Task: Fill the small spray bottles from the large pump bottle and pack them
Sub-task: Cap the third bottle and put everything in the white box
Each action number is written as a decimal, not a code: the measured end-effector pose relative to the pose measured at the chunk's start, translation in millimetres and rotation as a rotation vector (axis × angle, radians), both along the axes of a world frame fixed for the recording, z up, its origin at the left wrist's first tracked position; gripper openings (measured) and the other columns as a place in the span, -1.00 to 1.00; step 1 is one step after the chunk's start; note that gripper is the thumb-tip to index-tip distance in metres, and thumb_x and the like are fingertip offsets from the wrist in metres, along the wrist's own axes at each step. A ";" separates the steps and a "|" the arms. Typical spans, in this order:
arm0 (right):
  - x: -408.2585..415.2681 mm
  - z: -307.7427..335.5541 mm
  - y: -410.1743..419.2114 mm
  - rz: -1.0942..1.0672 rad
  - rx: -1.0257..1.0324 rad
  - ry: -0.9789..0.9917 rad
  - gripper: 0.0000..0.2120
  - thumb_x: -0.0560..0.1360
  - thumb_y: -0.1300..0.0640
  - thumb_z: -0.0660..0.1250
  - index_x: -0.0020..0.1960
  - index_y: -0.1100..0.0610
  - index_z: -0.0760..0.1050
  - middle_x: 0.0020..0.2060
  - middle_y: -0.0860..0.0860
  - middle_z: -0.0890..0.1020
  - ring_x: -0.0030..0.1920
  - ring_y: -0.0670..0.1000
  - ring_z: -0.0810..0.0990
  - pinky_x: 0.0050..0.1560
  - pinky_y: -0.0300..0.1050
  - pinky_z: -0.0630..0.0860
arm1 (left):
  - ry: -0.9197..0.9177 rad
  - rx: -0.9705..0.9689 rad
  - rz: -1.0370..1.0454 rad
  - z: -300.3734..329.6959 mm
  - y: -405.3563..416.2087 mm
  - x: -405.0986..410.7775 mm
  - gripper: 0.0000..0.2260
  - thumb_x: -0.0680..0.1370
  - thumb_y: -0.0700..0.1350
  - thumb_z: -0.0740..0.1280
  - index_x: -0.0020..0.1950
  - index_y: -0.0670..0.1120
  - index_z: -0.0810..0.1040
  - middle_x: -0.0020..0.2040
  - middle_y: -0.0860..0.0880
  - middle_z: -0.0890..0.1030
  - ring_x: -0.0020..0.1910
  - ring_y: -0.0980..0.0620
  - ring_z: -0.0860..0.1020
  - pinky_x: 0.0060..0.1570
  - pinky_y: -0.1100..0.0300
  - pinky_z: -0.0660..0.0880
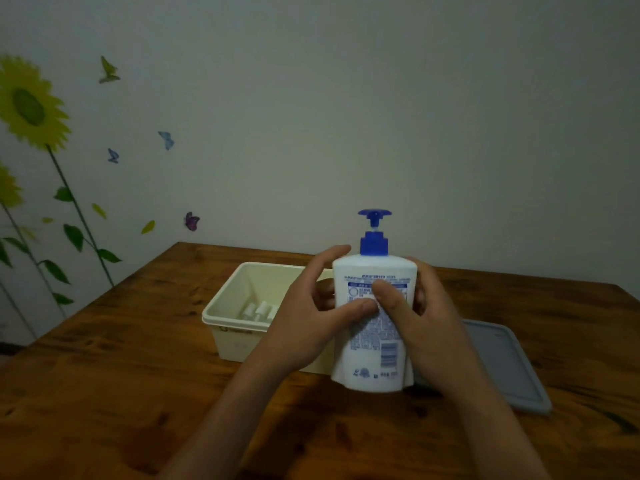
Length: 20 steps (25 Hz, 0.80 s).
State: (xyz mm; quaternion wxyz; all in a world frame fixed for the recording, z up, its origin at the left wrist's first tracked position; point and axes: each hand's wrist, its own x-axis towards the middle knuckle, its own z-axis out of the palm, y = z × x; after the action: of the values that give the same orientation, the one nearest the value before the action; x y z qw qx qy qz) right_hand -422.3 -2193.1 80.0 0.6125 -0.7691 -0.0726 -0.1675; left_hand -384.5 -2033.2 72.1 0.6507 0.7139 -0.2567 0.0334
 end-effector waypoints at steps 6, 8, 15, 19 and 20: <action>43.6 24.3 18.2 0.037 -0.129 -0.026 -0.58 0.42 -0.21 0.28 0.22 -0.14 0.29 -0.08 -0.04 0.66 -0.24 -0.12 0.69 -0.34 -0.17 0.64 | -0.056 -0.055 0.176 13.8 16.5 24.7 -0.50 0.43 -0.08 0.46 0.31 0.07 0.39 -0.01 0.06 0.66 -0.05 0.12 0.66 -0.19 0.20 0.63; 62.0 29.1 25.5 0.057 -0.168 -0.016 -0.54 0.40 -0.24 0.28 0.23 -0.14 0.29 -0.04 -0.02 0.65 -0.22 -0.08 0.70 -0.30 -0.09 0.66 | -0.061 -0.050 0.243 15.4 24.9 35.3 -0.50 0.43 -0.05 0.46 0.32 0.08 0.38 0.04 0.09 0.62 0.00 0.14 0.64 -0.12 0.15 0.64; 127.7 30.3 60.2 0.127 -0.249 0.041 -0.41 0.37 -0.30 0.29 0.33 -0.17 0.23 0.09 -0.03 0.60 -0.13 -0.03 0.68 -0.21 -0.04 0.67 | 0.006 -0.075 0.372 12.7 57.6 74.2 -0.55 0.46 -0.03 0.44 0.30 0.11 0.38 0.10 0.01 0.60 0.00 0.04 0.65 -0.15 0.04 0.66; 158.5 16.3 71.6 0.207 -0.323 0.110 -0.55 0.41 -0.24 0.30 0.24 -0.17 0.28 -0.06 -0.02 0.66 -0.23 -0.05 0.70 -0.22 0.00 0.67 | 0.088 0.050 0.431 1.5 70.7 87.6 -0.61 0.49 0.02 0.40 0.27 0.10 0.37 0.04 0.06 0.59 -0.08 0.11 0.65 -0.17 0.10 0.66; 163.5 11.9 72.8 0.239 -0.345 0.147 -0.57 0.41 -0.24 0.31 0.21 -0.16 0.30 -0.09 -0.02 0.67 -0.25 -0.06 0.70 -0.21 0.01 0.67 | 0.117 0.106 0.437 -3.2 73.8 90.0 -0.64 0.50 0.04 0.40 0.25 0.10 0.38 0.01 0.08 0.59 -0.10 0.13 0.64 -0.17 0.13 0.66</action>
State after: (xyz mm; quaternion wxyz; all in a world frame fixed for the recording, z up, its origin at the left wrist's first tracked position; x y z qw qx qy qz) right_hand -258.8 -2120.4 91.8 0.4908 -0.8587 -0.1460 -0.0222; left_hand -294.5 -1959.4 69.0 0.6033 0.7865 -0.0590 0.1185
